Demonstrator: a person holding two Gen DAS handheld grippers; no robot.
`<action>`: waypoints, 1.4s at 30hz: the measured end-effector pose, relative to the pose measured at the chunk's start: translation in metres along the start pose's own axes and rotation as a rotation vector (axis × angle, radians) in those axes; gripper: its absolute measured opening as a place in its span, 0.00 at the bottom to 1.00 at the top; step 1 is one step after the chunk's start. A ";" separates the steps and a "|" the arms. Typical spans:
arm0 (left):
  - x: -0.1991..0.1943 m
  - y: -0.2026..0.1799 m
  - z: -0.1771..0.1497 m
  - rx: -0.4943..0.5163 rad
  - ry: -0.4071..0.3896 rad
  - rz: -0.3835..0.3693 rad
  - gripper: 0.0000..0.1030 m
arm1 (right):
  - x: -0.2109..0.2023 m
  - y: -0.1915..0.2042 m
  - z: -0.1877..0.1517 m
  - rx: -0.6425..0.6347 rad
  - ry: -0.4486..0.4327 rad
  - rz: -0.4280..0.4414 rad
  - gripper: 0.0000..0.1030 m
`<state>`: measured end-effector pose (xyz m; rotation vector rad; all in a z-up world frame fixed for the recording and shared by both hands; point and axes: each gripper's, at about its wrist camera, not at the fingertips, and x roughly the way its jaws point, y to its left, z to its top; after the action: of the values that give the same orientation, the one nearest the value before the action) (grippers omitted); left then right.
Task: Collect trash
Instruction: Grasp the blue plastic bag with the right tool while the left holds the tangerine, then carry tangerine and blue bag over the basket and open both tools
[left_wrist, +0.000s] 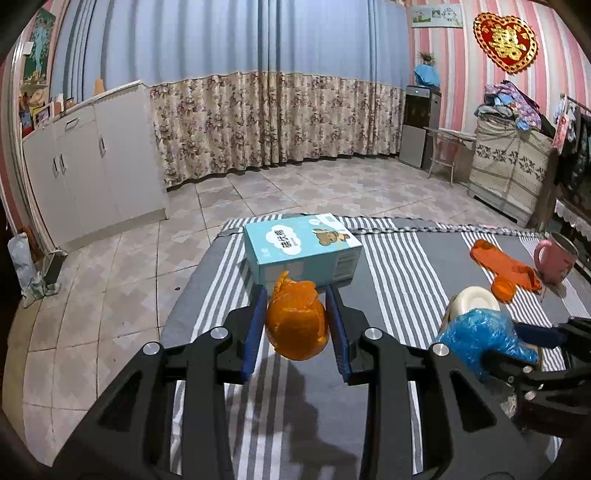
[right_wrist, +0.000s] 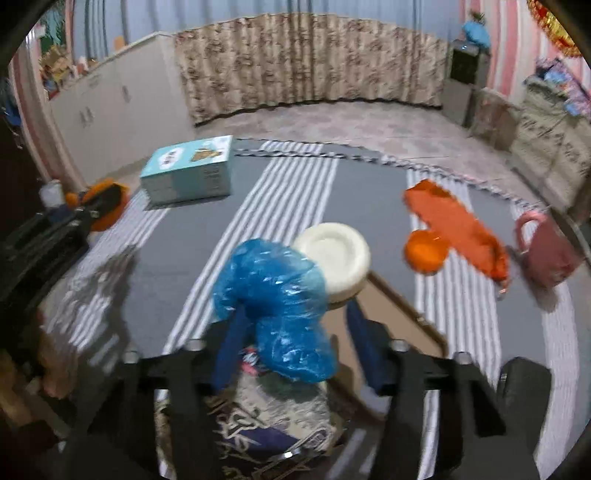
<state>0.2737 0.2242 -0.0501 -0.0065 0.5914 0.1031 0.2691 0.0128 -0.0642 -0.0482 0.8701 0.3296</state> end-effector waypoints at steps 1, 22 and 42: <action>0.000 -0.002 -0.001 0.004 0.007 0.001 0.31 | -0.004 -0.001 -0.001 -0.011 -0.009 0.012 0.23; -0.065 -0.178 0.013 0.069 -0.013 -0.240 0.31 | -0.186 -0.309 -0.091 0.308 -0.205 -0.361 0.14; -0.108 -0.475 -0.017 0.266 0.030 -0.593 0.31 | -0.229 -0.455 -0.149 0.496 -0.227 -0.525 0.13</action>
<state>0.2221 -0.2589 -0.0156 0.0744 0.6083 -0.5517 0.1597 -0.5056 -0.0286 0.2154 0.6634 -0.3705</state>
